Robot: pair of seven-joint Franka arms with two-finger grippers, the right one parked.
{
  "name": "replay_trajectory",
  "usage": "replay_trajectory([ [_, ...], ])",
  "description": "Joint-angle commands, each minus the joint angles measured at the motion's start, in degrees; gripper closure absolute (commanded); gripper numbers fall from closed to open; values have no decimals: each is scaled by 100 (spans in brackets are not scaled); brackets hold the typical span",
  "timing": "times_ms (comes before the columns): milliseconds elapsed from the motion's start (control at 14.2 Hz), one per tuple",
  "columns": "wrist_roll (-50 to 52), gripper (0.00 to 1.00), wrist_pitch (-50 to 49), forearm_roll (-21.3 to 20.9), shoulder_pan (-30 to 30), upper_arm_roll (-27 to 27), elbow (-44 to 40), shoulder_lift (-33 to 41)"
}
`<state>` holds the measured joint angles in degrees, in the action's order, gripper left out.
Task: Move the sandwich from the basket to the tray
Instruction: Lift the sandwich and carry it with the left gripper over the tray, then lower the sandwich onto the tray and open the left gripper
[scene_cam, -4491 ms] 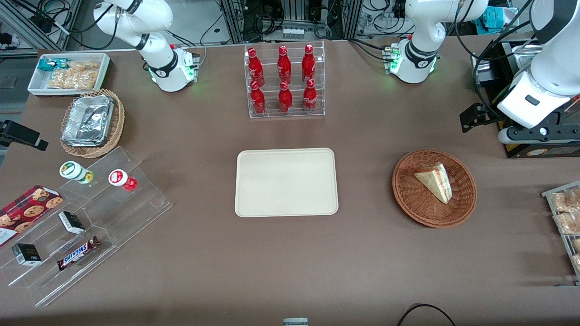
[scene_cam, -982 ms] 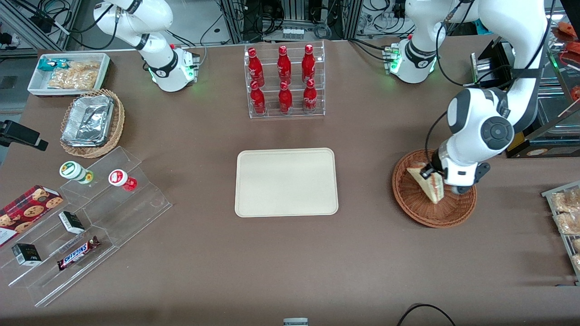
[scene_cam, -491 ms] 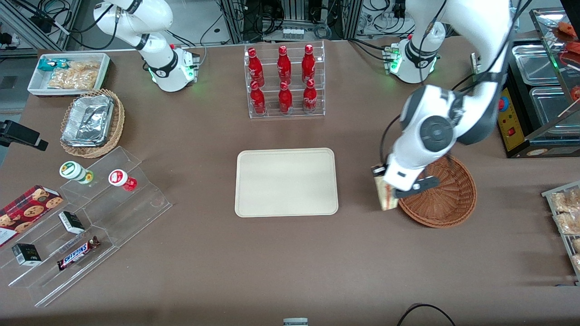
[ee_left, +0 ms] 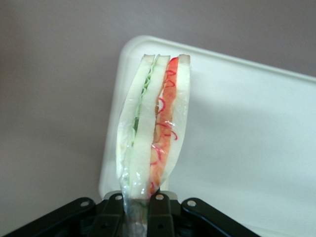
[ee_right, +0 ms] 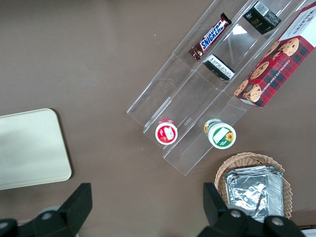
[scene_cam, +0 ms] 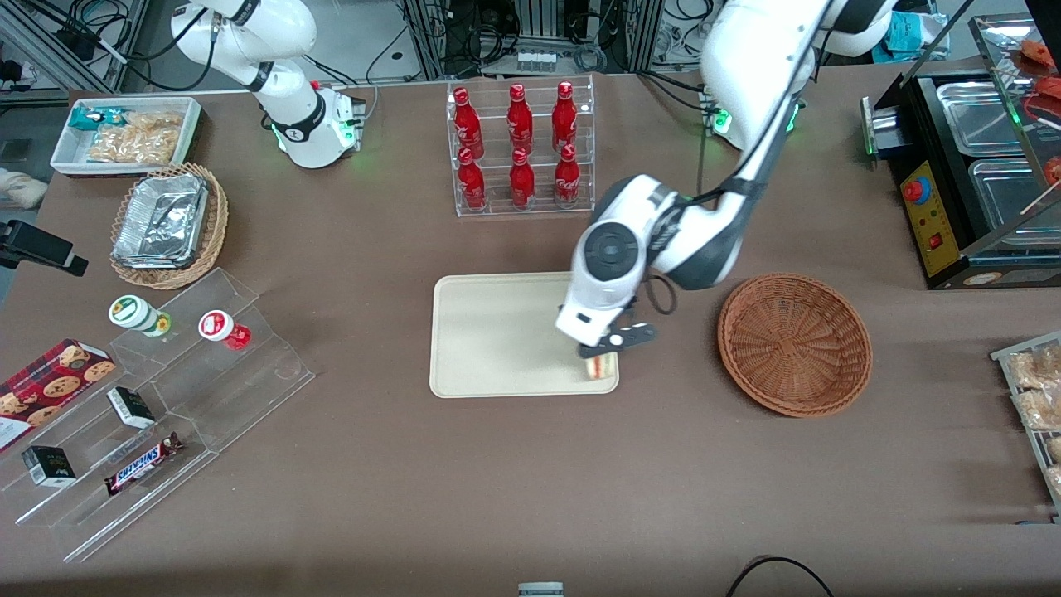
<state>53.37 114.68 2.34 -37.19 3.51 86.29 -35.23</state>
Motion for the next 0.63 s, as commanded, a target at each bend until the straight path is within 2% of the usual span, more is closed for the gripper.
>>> replay_trajectory([
  [0, 365, 95, 290, 39, -401, -44, -455, -440],
  [211, 446, 95, 547, 38, -675, -26, -542, -669],
  [561, 419, 93, 565, 47, -675, 141, -587, -792],
])
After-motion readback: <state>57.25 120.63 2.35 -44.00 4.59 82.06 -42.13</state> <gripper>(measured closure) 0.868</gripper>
